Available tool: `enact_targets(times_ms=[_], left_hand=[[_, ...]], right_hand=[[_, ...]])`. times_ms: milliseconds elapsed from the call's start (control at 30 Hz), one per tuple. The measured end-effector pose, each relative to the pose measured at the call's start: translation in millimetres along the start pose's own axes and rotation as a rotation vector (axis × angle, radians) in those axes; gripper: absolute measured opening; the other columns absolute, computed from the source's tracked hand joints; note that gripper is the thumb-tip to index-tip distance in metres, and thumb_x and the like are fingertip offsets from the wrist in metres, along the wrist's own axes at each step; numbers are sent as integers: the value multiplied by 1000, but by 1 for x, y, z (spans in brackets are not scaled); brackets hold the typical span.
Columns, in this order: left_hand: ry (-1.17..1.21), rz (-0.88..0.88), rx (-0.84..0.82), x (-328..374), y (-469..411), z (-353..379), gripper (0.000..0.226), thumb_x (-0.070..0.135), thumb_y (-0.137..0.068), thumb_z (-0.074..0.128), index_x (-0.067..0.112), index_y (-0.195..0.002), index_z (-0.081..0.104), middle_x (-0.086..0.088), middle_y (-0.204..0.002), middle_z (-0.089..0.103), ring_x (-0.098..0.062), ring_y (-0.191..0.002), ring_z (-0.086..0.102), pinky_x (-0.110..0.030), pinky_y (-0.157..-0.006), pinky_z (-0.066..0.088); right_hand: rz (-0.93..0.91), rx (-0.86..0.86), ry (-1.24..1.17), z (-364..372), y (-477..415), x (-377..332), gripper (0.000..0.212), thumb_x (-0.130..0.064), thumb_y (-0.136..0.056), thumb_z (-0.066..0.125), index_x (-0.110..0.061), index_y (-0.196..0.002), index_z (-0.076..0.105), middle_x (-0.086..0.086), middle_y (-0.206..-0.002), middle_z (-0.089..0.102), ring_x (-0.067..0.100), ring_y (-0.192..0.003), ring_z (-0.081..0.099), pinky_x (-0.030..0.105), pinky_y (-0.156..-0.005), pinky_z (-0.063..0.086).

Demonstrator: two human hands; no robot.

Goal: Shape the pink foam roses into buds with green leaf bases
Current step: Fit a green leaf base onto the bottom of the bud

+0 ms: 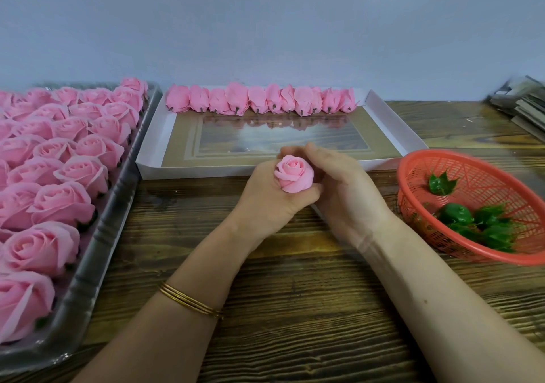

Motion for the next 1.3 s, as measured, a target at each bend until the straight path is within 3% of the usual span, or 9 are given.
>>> enact_targets(times_ms=[267, 533, 700, 833, 1100, 1200, 1300], left_hand=[[-19, 21, -29, 1, 1, 1, 25, -8, -76, 73, 16, -75, 65, 8, -71, 63, -4, -68, 58, -19, -66, 48], [-38, 24, -53, 2, 2, 1, 30, -7, -77, 73, 21, -70, 63, 13, -65, 60, -1, -64, 55, -15, -64, 46], [-53, 24, -56, 1, 1, 1, 30, -4, -76, 74, 22, -69, 62, 13, -64, 60, -1, -63, 55, -15, -62, 45], [-27, 19, -47, -1, 1, 0, 17, -1, -75, 75, 13, -82, 69, -2, -77, 69, -6, -75, 63, -18, -70, 51], [-30, 15, -55, -1, 1, -1, 25, -2, -76, 75, 22, -83, 68, 8, -77, 68, -6, -76, 64, -19, -70, 51], [-40, 15, -48, 0, 1, 0, 24, -2, -76, 74, 20, -81, 68, 8, -76, 68, -6, -76, 63, -22, -71, 51], [-33, 16, -50, 2, 1, -1, 29, -1, -78, 74, 27, -78, 68, 12, -74, 68, -2, -74, 63, -16, -69, 48]], right_hand=[[-6, 23, 23, -1, -1, 0, 18, -6, -91, 53, 3, -97, 68, 13, -89, 70, 21, -88, 66, 30, -87, 53], [6, 28, 45, -1, -2, -1, 19, 0, -92, 50, 1, -96, 68, 14, -90, 69, 21, -88, 66, 28, -85, 54], [10, 43, 59, -1, -1, -2, 22, 2, -93, 47, 1, -97, 68, 16, -94, 69, 22, -91, 66, 31, -89, 52], [8, 58, -7, 0, -1, -1, 22, -6, -94, 49, 4, -98, 69, 15, -98, 69, 24, -97, 65, 34, -93, 51], [3, 13, 7, 1, 1, -2, 22, -5, -91, 54, 8, -103, 66, 11, -87, 70, 16, -84, 68, 25, -81, 55], [13, 25, 6, 1, 1, -3, 20, -5, -91, 53, 6, -100, 68, 11, -89, 71, 18, -86, 68, 26, -81, 55], [35, 42, -39, 1, 1, -2, 24, -10, -95, 50, 3, -95, 69, 12, -90, 71, 22, -88, 67, 29, -79, 56]])
Point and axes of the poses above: each hand's wrist, its own y-axis away from the middle knuckle, its own z-axis out of the palm, x = y × z, the point moved 1 cm from there along -y, towards the middle knuckle
